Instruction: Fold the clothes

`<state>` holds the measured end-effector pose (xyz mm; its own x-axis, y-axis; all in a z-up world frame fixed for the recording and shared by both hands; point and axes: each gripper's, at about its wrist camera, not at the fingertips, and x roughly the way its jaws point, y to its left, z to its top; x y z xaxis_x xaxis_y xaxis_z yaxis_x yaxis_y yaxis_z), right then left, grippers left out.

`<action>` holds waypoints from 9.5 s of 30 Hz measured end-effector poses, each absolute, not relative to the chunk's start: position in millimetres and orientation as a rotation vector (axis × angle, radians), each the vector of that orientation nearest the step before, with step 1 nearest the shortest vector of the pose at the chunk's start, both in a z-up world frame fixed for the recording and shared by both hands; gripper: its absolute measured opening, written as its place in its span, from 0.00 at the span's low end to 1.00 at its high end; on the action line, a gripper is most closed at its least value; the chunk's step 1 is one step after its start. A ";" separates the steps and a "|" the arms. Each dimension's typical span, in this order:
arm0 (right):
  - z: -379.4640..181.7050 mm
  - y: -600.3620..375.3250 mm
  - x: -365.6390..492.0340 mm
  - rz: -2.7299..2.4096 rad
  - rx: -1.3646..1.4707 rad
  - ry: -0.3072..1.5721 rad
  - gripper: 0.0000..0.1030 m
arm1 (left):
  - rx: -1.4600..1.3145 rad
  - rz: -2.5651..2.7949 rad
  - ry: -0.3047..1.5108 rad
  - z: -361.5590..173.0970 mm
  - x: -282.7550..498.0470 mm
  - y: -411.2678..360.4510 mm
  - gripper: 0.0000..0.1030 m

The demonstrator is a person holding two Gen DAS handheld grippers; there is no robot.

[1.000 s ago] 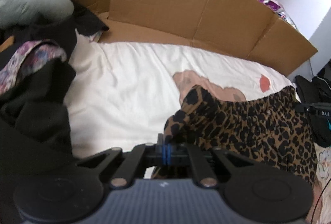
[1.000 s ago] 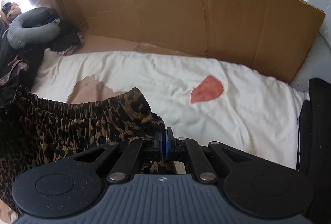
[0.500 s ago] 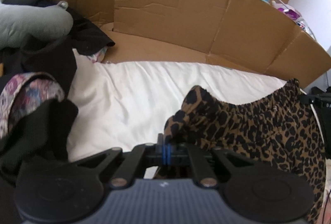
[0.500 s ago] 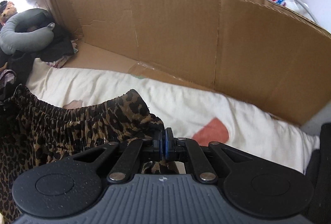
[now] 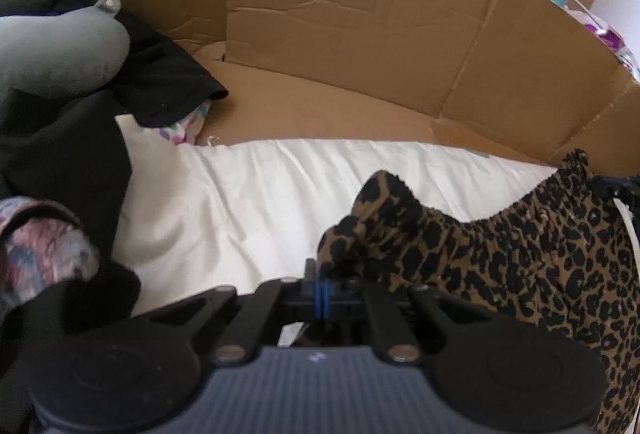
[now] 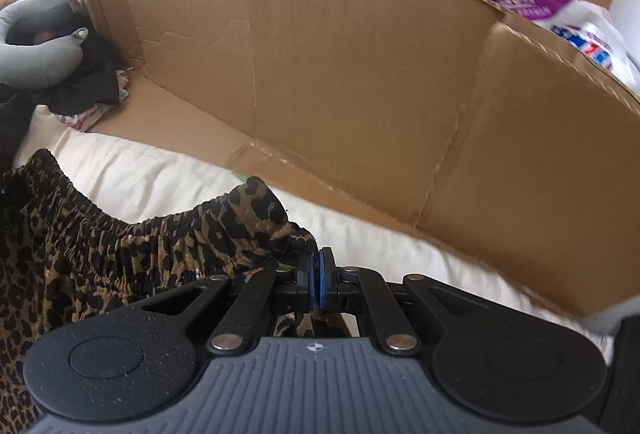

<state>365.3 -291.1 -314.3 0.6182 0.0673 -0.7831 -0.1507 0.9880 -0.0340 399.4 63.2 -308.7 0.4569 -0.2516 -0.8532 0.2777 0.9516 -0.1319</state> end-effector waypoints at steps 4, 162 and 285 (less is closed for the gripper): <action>-316.2 -289.5 379.3 0.117 -0.108 0.896 0.00 | 0.041 -0.312 1.039 -307.9 409.0 59.9 0.02; -333.3 -304.2 152.7 0.269 0.339 0.964 0.24 | -0.067 -0.646 1.417 -324.2 119.7 -27.2 0.02; -299.9 -453.4 150.4 -0.235 0.291 0.883 0.02 | 0.027 -0.851 1.331 -307.6 100.1 -55.6 0.02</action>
